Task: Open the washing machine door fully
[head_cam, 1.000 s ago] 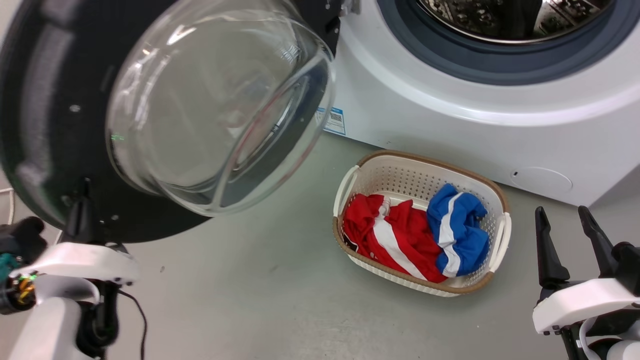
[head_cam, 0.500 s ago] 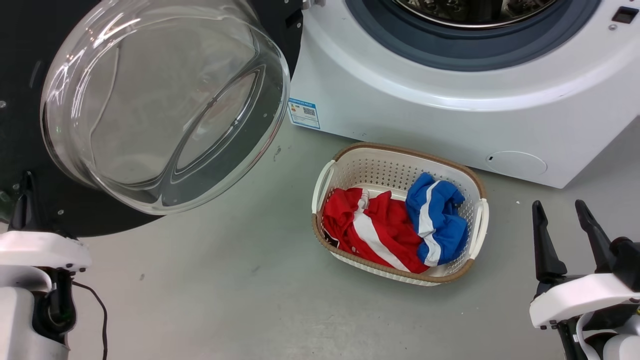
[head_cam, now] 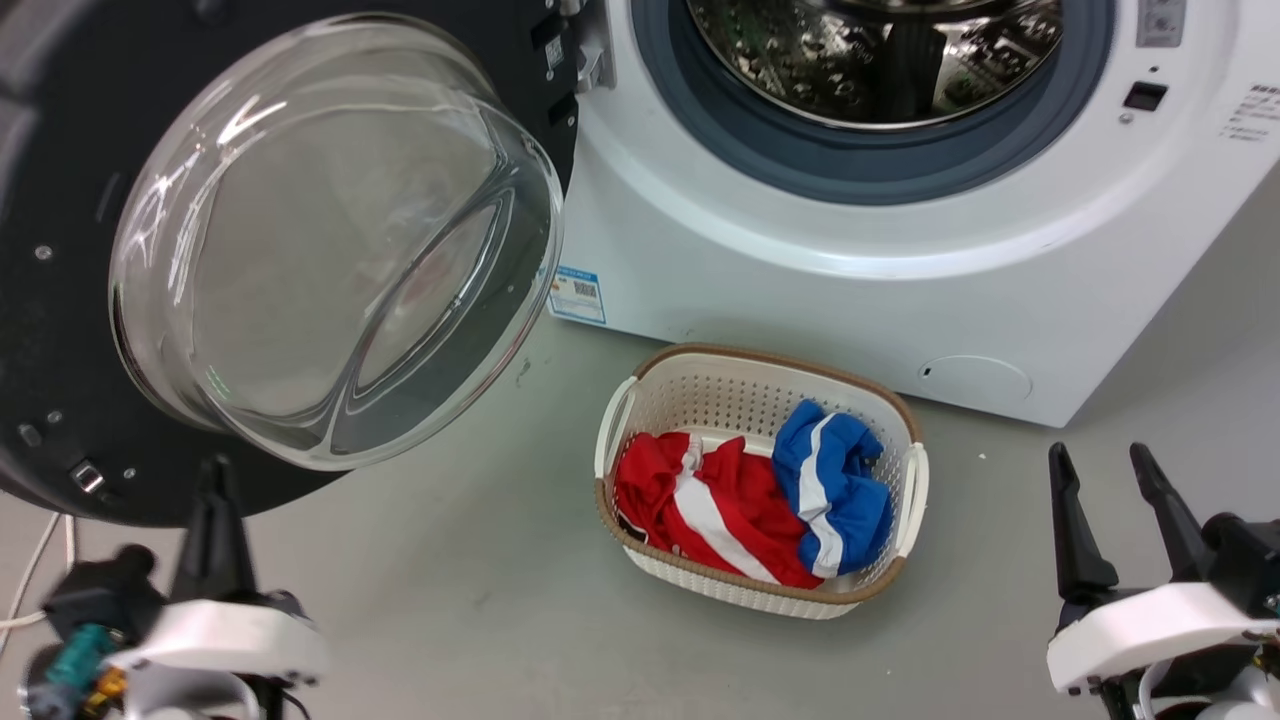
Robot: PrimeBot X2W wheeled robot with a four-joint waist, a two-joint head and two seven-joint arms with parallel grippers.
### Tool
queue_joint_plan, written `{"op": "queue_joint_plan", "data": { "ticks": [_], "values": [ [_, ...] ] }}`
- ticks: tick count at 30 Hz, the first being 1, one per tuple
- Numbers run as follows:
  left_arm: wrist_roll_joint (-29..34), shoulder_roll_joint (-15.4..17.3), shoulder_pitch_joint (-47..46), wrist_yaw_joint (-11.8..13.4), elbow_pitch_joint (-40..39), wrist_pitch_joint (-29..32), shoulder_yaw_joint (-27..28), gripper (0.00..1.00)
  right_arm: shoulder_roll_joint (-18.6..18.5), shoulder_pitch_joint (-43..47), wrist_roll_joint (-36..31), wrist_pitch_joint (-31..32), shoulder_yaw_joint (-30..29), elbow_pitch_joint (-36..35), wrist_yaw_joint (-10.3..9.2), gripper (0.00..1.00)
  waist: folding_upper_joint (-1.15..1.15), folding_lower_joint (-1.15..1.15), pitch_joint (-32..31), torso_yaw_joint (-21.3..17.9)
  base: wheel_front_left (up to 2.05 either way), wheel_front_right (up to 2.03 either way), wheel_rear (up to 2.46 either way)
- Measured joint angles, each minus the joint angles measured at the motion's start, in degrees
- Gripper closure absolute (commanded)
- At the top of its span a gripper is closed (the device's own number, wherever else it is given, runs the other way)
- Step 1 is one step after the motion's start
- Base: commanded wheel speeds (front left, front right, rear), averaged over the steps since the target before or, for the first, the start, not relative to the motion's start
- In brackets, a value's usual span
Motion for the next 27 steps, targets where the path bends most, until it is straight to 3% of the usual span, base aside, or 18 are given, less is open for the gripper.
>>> {"op": "queue_joint_plan", "data": {
  "ticks": [10,11,15,17,27],
  "values": [
    [4.2,-2.7,3.6,0.0,-9.1,2.8,-8.7,1.0,0.0,1.2,-0.6,0.2,0.9,-0.5,0.0,0.0,0.0,0.0,-2.9,-3.4,0.0,0.0,0.0],
    [4.4,-2.9,3.4,0.0,-9.3,3.1,-9.2,0.91,0.0,1.3,-0.7,0.3,1.2,-0.7,0.0,0.0,0.0,0.0,-3.0,-3.9,0.0,0.0,0.0],
    [5.0,-3.3,1.9,-0.3,-8.7,3.8,-11.0,0.19,0.0,1.3,-1.4,0.5,1.8,-1.4,0.0,0.0,0.0,0.0,-3.5,-6.3,0.0,0.0,0.0],
    [5.4,-3.3,1.4,-0.6,-7.7,3.9,-11.6,0.0,0.0,1.3,-2.0,0.5,2.3,-1.7,0.0,0.0,0.0,0.0,-3.7,-7.5,0.0,0.0,0.0],
    [6.5,-3.2,-0.4,-0.2,-2.6,3.3,-12.4,0.0,0.0,1.3,-2.8,0.8,4.2,-2.8,0.0,0.0,0.0,0.0,-5.0,-13.0,0.0,0.0,0.0]
  ]
}}
